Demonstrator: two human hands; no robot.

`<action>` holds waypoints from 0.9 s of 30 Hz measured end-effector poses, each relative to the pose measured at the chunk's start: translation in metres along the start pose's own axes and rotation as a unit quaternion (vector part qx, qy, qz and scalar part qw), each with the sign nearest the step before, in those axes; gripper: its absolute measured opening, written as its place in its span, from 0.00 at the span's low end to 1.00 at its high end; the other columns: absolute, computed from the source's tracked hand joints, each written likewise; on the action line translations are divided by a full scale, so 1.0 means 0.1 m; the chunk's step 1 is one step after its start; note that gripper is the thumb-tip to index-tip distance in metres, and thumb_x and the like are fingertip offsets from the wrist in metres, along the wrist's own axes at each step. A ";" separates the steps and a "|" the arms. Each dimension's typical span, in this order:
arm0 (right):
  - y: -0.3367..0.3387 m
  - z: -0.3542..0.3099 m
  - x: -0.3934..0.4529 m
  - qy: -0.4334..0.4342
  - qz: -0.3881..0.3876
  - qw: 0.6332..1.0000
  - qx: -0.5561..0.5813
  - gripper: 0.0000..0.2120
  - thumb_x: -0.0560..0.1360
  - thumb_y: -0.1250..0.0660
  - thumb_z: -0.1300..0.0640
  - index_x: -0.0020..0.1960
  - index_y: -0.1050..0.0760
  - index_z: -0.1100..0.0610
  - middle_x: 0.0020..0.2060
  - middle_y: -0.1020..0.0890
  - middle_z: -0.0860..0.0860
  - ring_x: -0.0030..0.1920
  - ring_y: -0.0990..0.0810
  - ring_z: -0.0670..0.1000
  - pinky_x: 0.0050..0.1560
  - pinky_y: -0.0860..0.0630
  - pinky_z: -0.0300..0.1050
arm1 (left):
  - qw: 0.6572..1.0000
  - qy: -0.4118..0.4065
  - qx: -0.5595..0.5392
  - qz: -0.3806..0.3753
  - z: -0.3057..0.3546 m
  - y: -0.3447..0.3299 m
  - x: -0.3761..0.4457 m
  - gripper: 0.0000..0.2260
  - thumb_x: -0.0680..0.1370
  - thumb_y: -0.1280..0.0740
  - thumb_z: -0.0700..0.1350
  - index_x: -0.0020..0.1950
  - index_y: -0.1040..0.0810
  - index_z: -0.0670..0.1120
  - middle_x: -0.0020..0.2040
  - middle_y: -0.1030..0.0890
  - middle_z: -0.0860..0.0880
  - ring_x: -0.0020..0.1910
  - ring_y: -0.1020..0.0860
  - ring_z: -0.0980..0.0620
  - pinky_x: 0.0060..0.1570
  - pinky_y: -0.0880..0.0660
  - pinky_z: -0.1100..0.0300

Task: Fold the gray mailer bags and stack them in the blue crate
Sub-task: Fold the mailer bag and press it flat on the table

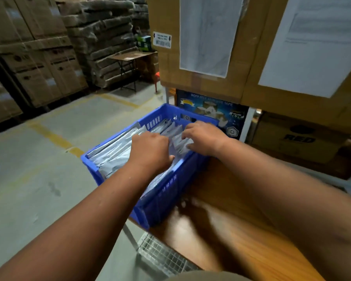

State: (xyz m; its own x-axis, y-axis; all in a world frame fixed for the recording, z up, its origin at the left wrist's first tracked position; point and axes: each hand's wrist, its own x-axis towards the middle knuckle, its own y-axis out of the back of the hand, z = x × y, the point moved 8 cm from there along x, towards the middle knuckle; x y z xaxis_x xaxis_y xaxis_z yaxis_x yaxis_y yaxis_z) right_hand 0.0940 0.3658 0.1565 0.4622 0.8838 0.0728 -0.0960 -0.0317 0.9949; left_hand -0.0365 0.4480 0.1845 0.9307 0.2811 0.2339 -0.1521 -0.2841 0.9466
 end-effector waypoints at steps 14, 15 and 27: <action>-0.60 1.81 -3.15 -0.285 -0.121 0.948 0.073 0.12 0.80 0.28 0.45 0.62 0.20 0.45 0.56 0.17 0.47 0.56 0.18 0.53 0.51 0.22 0.51 | 0.942 -0.292 -0.136 -0.095 3.60 0.02 0.02 0.13 0.76 0.27 0.61 0.46 0.28 0.56 0.52 0.18 0.50 0.54 0.18 0.46 0.52 0.20 0.50; -0.67 1.92 -3.40 -0.310 -0.129 0.938 0.083 0.14 0.80 0.28 0.44 0.64 0.20 0.44 0.59 0.17 0.47 0.58 0.18 0.53 0.52 0.21 0.51 | 0.936 -0.304 -0.137 -0.116 3.84 -0.03 -0.04 0.13 0.76 0.26 0.60 0.46 0.28 0.56 0.51 0.18 0.50 0.54 0.18 0.46 0.50 0.21 0.51; -1.78 2.56 -5.30 -0.451 -0.137 0.861 0.190 0.18 0.81 0.32 0.44 0.70 0.22 0.43 0.68 0.24 0.49 0.65 0.22 0.56 0.66 0.22 0.55 | 0.896 -0.317 -0.128 -0.285 5.64 -0.98 -0.34 0.31 0.83 0.33 0.52 0.84 0.41 0.55 0.85 0.43 0.46 0.80 0.38 0.40 0.75 0.31 0.40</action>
State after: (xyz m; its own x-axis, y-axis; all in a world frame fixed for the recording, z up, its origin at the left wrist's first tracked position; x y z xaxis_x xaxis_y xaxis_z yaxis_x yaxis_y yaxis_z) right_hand 0.0918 -0.2164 -0.0412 0.9349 0.1654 -0.3141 0.3420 -0.1825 0.9218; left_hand 0.1339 -0.0505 -0.0407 0.8711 -0.2866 -0.3988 0.4114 -0.0176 0.9113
